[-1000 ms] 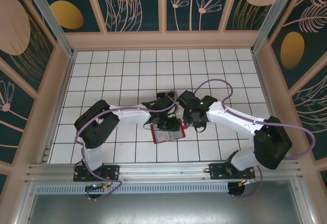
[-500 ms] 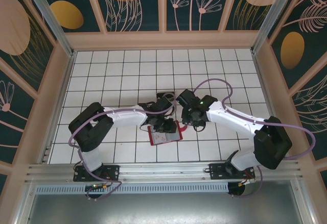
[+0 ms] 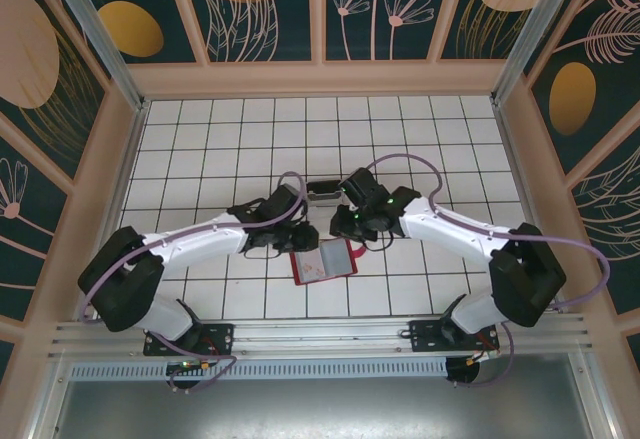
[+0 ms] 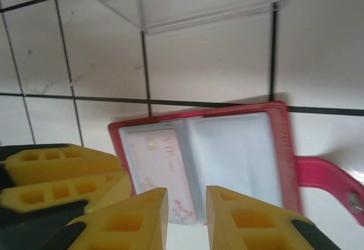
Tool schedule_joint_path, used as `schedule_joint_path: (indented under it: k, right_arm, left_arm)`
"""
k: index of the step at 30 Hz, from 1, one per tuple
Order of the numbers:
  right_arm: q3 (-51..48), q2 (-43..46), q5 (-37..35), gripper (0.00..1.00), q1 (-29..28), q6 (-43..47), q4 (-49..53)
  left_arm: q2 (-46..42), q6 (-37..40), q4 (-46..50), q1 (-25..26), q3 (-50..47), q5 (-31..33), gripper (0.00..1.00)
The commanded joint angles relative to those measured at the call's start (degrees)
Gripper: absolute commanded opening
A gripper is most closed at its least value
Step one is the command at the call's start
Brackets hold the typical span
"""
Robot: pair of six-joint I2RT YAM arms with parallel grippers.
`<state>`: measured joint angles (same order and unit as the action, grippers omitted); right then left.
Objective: Take the credit cards out of the card holder
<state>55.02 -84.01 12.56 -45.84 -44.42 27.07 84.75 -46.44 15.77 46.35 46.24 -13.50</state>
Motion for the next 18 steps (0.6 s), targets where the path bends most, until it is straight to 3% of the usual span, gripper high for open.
schedule_joint_path:
  k: [1,8,18]
  right_arm:
    - [-2.1,-2.3,7.4,0.23,-0.1,2.0,-7.0]
    - [-5.1,-6.2,13.2,0.21,0.2,2.7,-13.8]
    - [-6.9,-7.7,13.6,0.20,0.2,2.3,-15.1]
  left_arm:
    - [-2.1,-2.4,0.4,-0.3,-3.6,0.6,0.25]
    - [-1.5,-4.2,-2.7,-0.3,-7.7,-0.9,0.22]
    - [3.1,-2.9,-5.9,-0.3,-6.4,-1.9,0.23]
